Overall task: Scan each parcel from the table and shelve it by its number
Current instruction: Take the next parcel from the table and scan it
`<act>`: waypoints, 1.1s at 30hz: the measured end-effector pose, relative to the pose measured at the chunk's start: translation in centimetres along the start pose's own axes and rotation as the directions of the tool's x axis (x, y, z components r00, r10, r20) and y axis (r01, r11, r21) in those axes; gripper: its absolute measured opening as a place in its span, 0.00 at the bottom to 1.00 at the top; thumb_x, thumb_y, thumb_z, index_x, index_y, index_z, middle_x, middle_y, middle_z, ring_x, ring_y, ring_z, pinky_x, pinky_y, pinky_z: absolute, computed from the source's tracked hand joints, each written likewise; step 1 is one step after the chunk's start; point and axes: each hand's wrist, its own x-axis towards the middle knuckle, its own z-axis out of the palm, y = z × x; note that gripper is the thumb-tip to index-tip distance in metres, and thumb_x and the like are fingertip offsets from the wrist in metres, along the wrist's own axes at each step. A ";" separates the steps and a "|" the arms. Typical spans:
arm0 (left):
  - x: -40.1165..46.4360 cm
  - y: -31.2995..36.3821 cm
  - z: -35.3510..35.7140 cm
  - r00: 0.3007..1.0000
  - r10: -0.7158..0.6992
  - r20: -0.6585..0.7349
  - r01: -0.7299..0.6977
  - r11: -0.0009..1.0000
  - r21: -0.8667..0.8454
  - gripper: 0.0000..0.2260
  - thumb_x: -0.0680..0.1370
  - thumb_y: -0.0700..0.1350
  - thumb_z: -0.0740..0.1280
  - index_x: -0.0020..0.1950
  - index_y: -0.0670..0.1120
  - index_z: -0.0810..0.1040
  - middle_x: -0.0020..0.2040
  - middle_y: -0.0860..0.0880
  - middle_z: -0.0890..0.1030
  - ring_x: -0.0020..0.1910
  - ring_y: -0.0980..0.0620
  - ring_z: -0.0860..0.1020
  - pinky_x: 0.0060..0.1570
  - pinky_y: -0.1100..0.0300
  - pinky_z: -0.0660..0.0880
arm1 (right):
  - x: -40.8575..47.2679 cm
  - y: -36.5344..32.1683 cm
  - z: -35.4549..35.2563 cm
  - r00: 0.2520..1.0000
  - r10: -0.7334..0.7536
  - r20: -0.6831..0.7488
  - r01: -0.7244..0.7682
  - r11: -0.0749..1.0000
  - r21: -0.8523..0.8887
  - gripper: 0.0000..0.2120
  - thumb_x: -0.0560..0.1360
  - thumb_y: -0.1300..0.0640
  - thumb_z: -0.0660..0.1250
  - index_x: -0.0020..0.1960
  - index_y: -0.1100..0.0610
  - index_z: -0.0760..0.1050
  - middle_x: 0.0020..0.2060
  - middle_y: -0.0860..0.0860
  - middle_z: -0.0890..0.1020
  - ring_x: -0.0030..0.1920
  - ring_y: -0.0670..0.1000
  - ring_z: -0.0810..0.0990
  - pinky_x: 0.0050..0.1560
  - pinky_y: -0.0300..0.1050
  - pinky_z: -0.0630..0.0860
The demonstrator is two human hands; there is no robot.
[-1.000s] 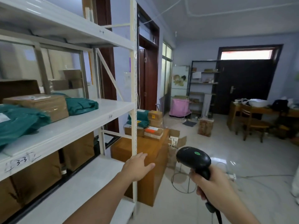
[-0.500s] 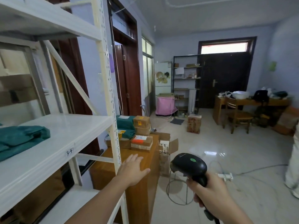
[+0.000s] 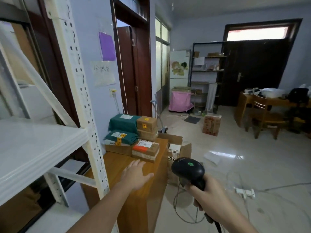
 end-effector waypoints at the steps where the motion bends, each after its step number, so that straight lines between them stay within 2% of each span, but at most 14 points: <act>1: 1.4 -0.1 0.4 1.000 -0.017 0.002 0.017 1.000 -0.004 0.35 0.80 0.68 0.62 0.84 0.55 0.60 0.85 0.52 0.57 0.84 0.48 0.54 0.81 0.43 0.56 | 1.4 0.2 -0.2 1.000 0.001 0.009 -0.001 1.000 -0.001 0.04 0.76 0.58 0.69 0.50 0.52 0.77 0.32 0.51 0.81 0.28 0.44 0.78 0.30 0.37 0.74; 6: 8.9 -1.3 2.1 0.996 -0.091 0.012 0.091 0.996 -0.019 0.36 0.80 0.69 0.63 0.84 0.55 0.61 0.85 0.51 0.58 0.84 0.47 0.55 0.81 0.43 0.56 | 9.0 1.3 -0.4 0.999 0.017 0.037 -0.016 1.000 -0.020 0.05 0.76 0.58 0.69 0.50 0.51 0.76 0.31 0.52 0.81 0.25 0.42 0.78 0.26 0.37 0.72; 9: 13.8 -2.0 3.0 0.996 -0.084 0.014 0.084 0.996 -0.020 0.36 0.79 0.69 0.63 0.83 0.55 0.61 0.84 0.52 0.60 0.83 0.48 0.57 0.81 0.43 0.57 | 14.5 2.2 0.3 0.999 0.015 0.048 -0.013 0.999 -0.052 0.07 0.74 0.57 0.71 0.50 0.47 0.76 0.35 0.52 0.83 0.35 0.47 0.82 0.36 0.43 0.78; 13: 21.2 -3.7 3.2 0.995 -0.097 0.009 0.097 0.995 -0.014 0.35 0.79 0.68 0.64 0.83 0.55 0.61 0.84 0.52 0.60 0.84 0.48 0.56 0.82 0.43 0.55 | 22.9 2.2 1.7 0.993 0.019 0.120 -0.016 1.000 -0.025 0.12 0.75 0.60 0.70 0.52 0.45 0.74 0.39 0.51 0.83 0.34 0.46 0.83 0.33 0.38 0.75; 16: 25.9 -5.1 2.8 0.991 -0.132 0.020 0.132 0.991 -0.002 0.35 0.80 0.68 0.63 0.83 0.54 0.61 0.84 0.51 0.59 0.84 0.47 0.55 0.82 0.42 0.55 | 28.8 1.8 2.6 0.987 0.023 0.158 -0.020 1.000 -0.020 0.13 0.74 0.59 0.70 0.54 0.45 0.75 0.41 0.50 0.83 0.38 0.47 0.83 0.37 0.40 0.76; 18: 28.8 -6.3 2.5 0.987 -0.159 0.025 0.158 0.987 0.012 0.38 0.78 0.70 0.63 0.83 0.55 0.61 0.84 0.52 0.59 0.84 0.47 0.56 0.81 0.41 0.55 | 32.4 1.3 3.2 0.985 -0.005 0.175 0.011 0.999 -0.032 0.11 0.74 0.58 0.71 0.53 0.45 0.75 0.41 0.49 0.83 0.40 0.45 0.82 0.39 0.37 0.74; 20: 31.3 -7.7 2.4 0.982 -0.186 0.019 0.186 0.982 0.006 0.38 0.77 0.71 0.63 0.83 0.56 0.61 0.84 0.52 0.60 0.83 0.47 0.57 0.80 0.40 0.56 | 35.7 0.9 3.7 0.980 -0.023 0.198 0.032 0.998 -0.045 0.08 0.74 0.58 0.70 0.51 0.47 0.76 0.39 0.49 0.83 0.37 0.45 0.81 0.37 0.35 0.73; 23: 34.4 -9.2 2.3 0.976 -0.217 0.016 0.216 0.976 0.008 0.38 0.77 0.72 0.63 0.83 0.57 0.61 0.84 0.52 0.60 0.83 0.47 0.57 0.81 0.40 0.57 | 40.4 0.5 4.5 0.973 -0.022 0.231 0.038 0.997 -0.065 0.07 0.73 0.58 0.70 0.49 0.48 0.76 0.38 0.51 0.82 0.37 0.48 0.81 0.38 0.41 0.76; 26: 37.6 -10.1 2.2 0.967 -0.253 0.016 0.253 0.967 0.004 0.37 0.78 0.72 0.62 0.82 0.56 0.62 0.84 0.52 0.61 0.83 0.47 0.57 0.80 0.41 0.55 | 45.3 0.6 5.4 0.965 -0.021 0.263 0.046 0.995 -0.086 0.08 0.72 0.55 0.70 0.50 0.47 0.75 0.36 0.50 0.82 0.36 0.48 0.81 0.37 0.42 0.75; 29: 40.6 -11.2 2.5 0.946 -0.323 0.001 0.323 0.946 -0.010 0.36 0.79 0.70 0.62 0.83 0.55 0.62 0.83 0.52 0.62 0.83 0.48 0.59 0.80 0.42 0.56 | 50.6 0.6 6.6 0.946 -0.047 0.321 0.082 0.992 -0.099 0.08 0.74 0.55 0.70 0.51 0.47 0.75 0.31 0.47 0.80 0.29 0.42 0.78 0.32 0.38 0.72; 33: 44.2 -13.2 3.0 0.899 -0.438 -0.011 0.435 0.897 -0.082 0.37 0.79 0.72 0.60 0.82 0.54 0.63 0.82 0.52 0.65 0.81 0.48 0.62 0.80 0.44 0.60 | 57.8 -0.1 8.7 0.895 -0.064 0.441 0.124 0.986 -0.109 0.09 0.75 0.54 0.70 0.53 0.46 0.74 0.34 0.48 0.81 0.32 0.44 0.79 0.31 0.34 0.72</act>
